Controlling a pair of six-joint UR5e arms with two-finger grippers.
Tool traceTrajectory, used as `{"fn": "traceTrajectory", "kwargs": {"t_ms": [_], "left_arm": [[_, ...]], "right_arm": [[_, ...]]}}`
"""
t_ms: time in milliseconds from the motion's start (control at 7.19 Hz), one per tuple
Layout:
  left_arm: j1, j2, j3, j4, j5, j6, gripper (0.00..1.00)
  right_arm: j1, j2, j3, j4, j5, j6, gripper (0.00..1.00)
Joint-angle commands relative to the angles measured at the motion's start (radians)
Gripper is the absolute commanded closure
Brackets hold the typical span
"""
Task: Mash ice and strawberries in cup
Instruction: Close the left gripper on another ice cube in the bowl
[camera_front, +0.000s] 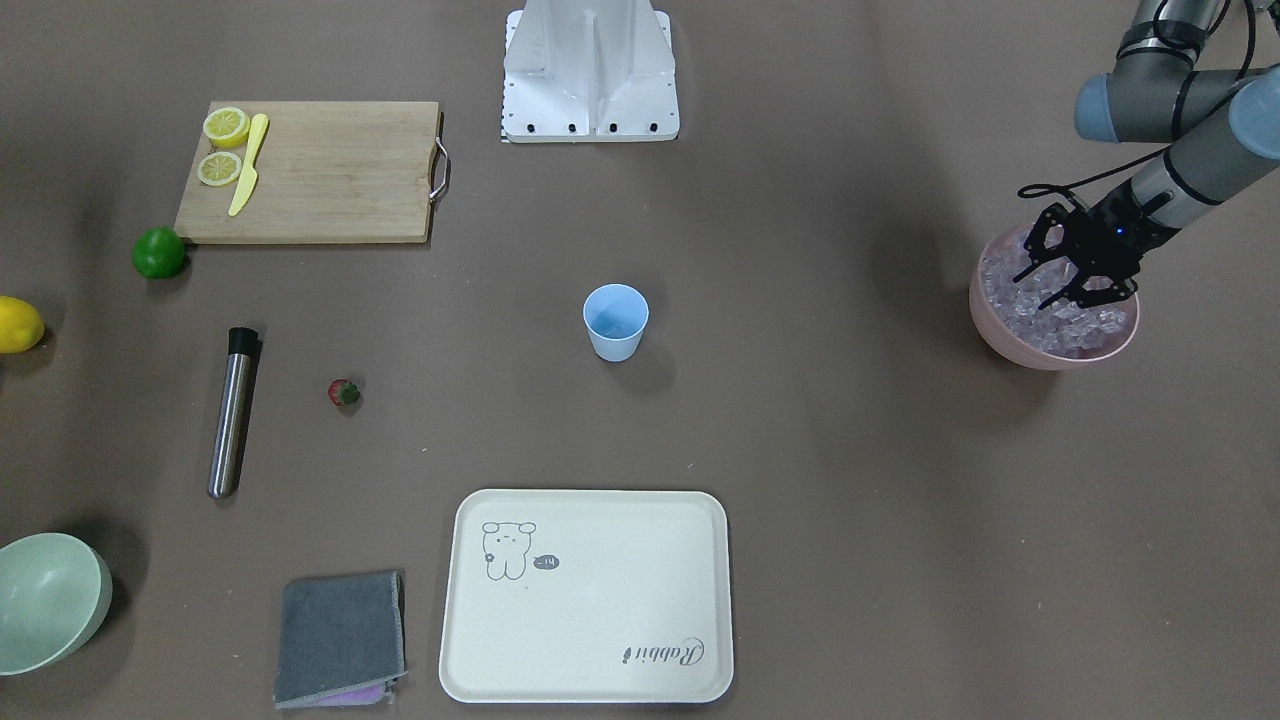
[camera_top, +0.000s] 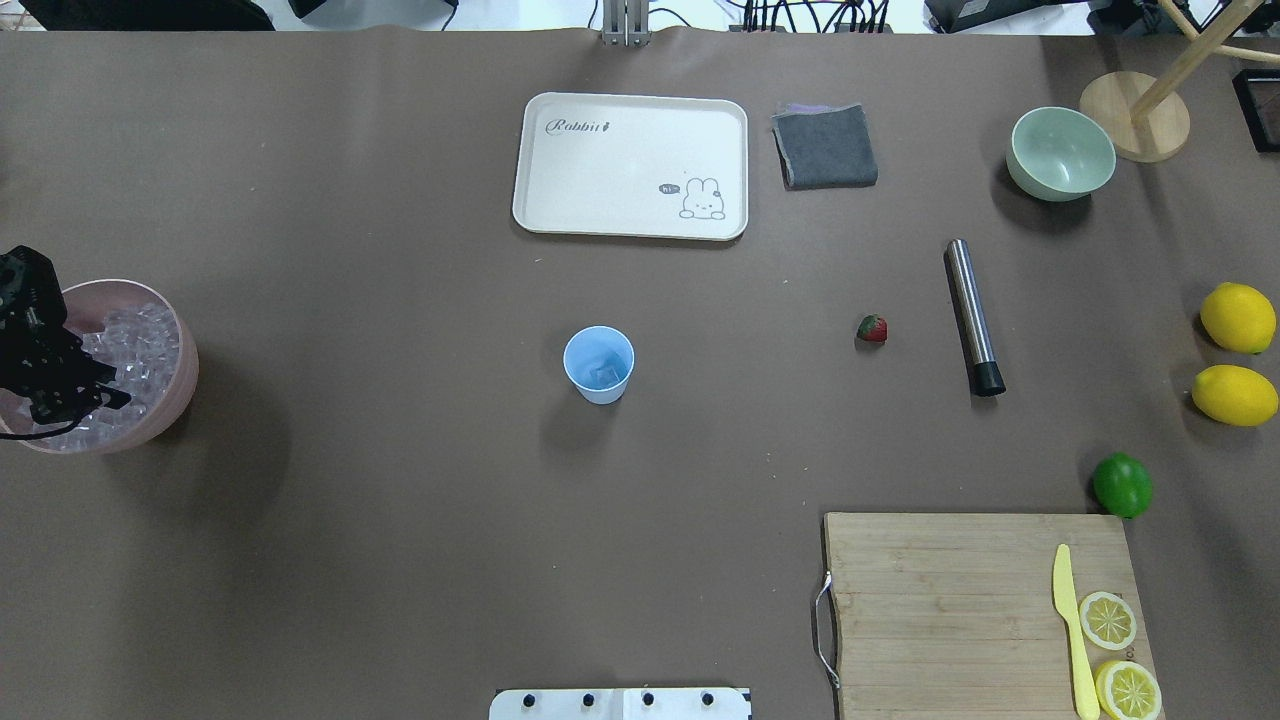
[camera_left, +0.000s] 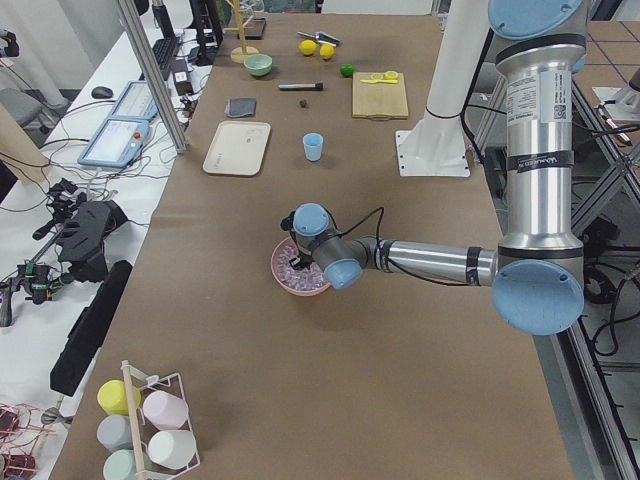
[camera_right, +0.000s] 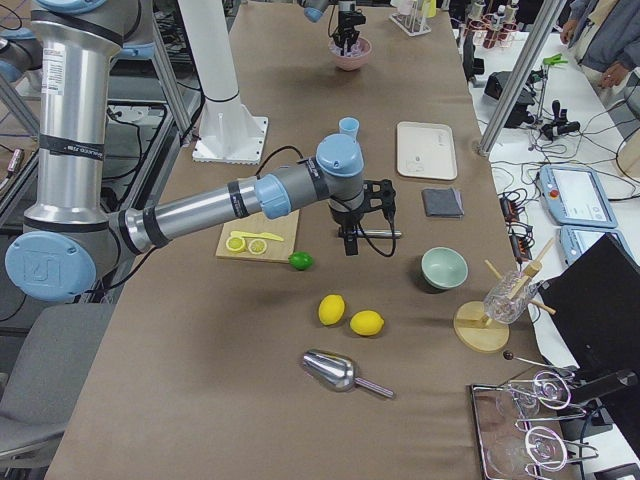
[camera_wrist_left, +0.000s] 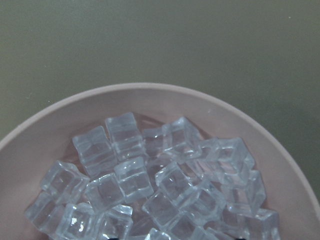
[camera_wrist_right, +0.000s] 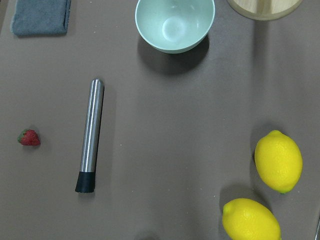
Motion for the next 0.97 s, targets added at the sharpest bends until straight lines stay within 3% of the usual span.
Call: {"fn": "traceTrajectory", "kwargs": {"t_ms": [0,556,835], "left_arm": [[-0.015,-0.012,-0.002,0.016,-0.074,-0.006,1.0],[-0.113,-0.057,-0.003,0.049,-0.175,-0.006,1.0],[-0.167,-0.131,-0.006,0.118,-0.232,-0.007,1.0]], "right_arm": [[0.005,-0.002,0.0,0.0,0.002,0.0,0.0],[0.016,-0.021,0.008,-0.002,0.018,0.0,0.0],[0.016,-0.025,0.008,-0.002,0.02,0.0,0.0]]}}
